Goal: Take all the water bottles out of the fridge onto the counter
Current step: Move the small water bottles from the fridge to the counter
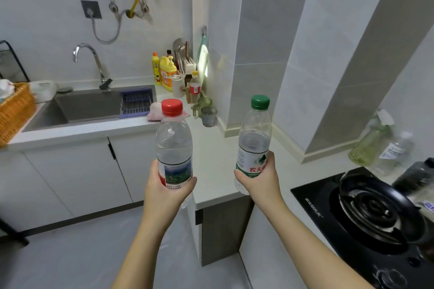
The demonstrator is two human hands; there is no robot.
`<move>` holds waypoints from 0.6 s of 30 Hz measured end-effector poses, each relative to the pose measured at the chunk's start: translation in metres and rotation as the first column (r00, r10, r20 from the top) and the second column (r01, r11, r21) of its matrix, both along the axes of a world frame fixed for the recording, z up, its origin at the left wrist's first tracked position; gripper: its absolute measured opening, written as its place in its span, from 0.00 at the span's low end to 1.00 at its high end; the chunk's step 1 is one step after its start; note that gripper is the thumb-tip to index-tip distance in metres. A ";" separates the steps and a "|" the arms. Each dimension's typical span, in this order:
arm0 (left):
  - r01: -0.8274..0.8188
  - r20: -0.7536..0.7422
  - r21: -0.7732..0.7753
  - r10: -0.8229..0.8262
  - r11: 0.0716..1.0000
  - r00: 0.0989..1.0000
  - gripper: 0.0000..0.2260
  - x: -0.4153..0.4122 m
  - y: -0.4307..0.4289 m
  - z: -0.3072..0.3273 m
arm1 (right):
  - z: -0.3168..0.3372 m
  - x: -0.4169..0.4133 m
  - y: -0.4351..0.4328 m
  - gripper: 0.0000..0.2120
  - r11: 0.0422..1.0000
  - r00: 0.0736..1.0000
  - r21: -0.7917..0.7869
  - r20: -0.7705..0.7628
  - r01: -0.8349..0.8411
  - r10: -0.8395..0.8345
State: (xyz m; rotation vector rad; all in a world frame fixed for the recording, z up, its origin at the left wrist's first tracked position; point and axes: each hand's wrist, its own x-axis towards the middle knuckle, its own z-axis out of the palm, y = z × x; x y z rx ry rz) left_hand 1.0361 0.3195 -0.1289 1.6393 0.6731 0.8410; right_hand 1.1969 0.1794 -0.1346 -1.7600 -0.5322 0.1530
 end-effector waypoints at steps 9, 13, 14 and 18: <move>0.060 -0.081 0.002 -0.060 0.998 0.995 0.27 0.107 -0.008 -0.032 | -0.034 0.104 -0.009 0.29 0.999 0.999 -0.024 -0.040 0.028 -0.029; 0.072 -0.116 -0.021 -0.074 0.997 0.990 0.27 0.153 0.006 -0.059 | -0.061 0.139 -0.001 0.27 0.997 0.993 -0.025 -0.092 0.074 -0.076; 0.076 -0.129 -0.026 -0.079 0.997 0.988 0.28 0.164 0.010 -0.067 | -0.067 0.148 0.002 0.27 0.996 0.991 -0.026 -0.098 0.086 -0.088; 0.117 -0.176 -0.069 -0.128 0.991 0.976 0.29 0.209 0.033 -0.103 | -0.098 0.187 0.021 0.25 0.988 0.981 -0.092 -0.139 0.123 -0.135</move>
